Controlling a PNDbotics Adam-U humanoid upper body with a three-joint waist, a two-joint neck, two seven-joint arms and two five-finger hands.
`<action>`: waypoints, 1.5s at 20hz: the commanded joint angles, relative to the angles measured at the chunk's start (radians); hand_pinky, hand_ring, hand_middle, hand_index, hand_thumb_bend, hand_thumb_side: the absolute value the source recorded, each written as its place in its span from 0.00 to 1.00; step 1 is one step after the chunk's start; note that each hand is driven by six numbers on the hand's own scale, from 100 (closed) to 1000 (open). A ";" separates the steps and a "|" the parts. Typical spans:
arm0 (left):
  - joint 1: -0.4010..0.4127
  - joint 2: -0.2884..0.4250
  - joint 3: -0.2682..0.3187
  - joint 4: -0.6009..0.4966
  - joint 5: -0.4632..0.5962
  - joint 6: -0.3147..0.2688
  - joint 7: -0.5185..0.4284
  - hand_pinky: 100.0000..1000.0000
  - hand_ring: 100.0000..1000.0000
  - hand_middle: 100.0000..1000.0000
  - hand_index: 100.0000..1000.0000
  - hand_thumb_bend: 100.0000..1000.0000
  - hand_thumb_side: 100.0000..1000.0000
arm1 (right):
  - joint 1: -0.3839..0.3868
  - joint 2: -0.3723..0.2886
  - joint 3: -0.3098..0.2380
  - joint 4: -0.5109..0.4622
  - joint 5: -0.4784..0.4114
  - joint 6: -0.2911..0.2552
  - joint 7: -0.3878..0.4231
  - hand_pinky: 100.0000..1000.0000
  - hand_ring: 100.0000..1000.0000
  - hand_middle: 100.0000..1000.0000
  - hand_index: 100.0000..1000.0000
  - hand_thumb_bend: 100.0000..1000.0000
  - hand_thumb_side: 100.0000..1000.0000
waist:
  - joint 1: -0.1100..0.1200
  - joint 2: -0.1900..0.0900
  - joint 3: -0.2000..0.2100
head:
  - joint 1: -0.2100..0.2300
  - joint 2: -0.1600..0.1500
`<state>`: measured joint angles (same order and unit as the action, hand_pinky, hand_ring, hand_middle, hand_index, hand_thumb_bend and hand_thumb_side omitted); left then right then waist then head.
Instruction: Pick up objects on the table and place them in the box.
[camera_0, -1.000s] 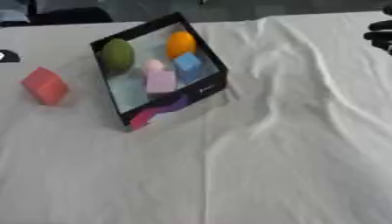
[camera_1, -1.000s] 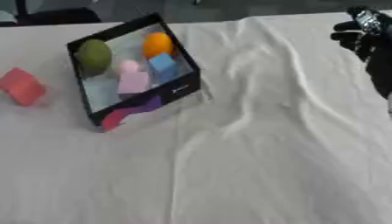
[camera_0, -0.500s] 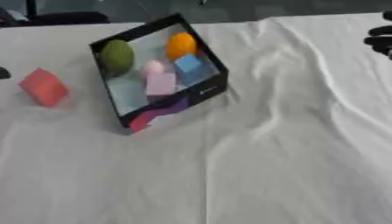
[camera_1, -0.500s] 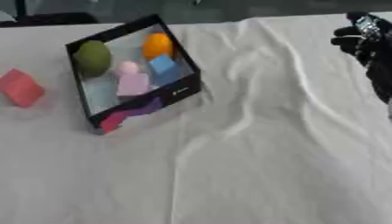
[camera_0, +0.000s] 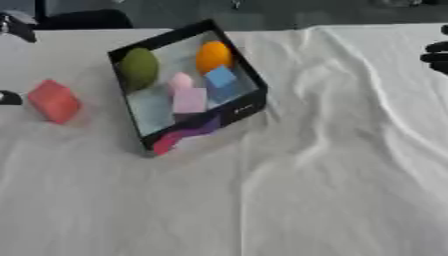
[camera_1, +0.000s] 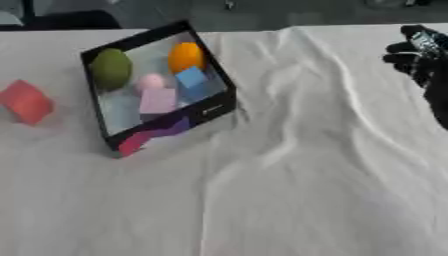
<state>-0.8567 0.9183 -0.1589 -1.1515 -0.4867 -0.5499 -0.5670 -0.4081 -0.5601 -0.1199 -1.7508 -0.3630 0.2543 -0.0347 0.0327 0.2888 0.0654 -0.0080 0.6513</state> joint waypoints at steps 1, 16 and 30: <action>-0.018 0.031 -0.002 -0.014 -0.024 -0.188 -0.159 0.93 0.93 0.83 0.86 0.64 0.30 | -0.010 -0.028 -0.010 -0.022 0.010 -0.004 0.001 0.91 0.73 0.61 0.84 0.00 0.58 | -0.013 0.001 -0.001 | 0.008 -0.022; -0.039 -0.012 -0.021 0.041 -0.213 -0.235 -0.092 0.91 0.94 0.84 0.85 0.78 0.09 | -0.017 -0.018 -0.008 -0.022 0.021 -0.002 0.005 0.92 0.73 0.61 0.84 0.00 0.59 | -0.016 0.024 -0.017 | 0.022 -0.044; -0.070 -0.054 0.006 0.122 -0.355 -0.231 0.016 0.89 0.95 0.83 0.82 0.76 0.12 | -0.016 -0.007 -0.006 -0.019 0.043 0.000 0.013 0.92 0.73 0.61 0.84 0.00 0.61 | -0.013 0.052 -0.038 | 0.026 -0.059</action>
<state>-0.9037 0.8397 -0.1691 -1.0272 -0.8288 -0.6686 -0.4483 -0.4134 -0.5507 -0.1197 -1.7509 -0.3269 0.2556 -0.0258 0.0282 0.3456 0.0271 0.0172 0.6087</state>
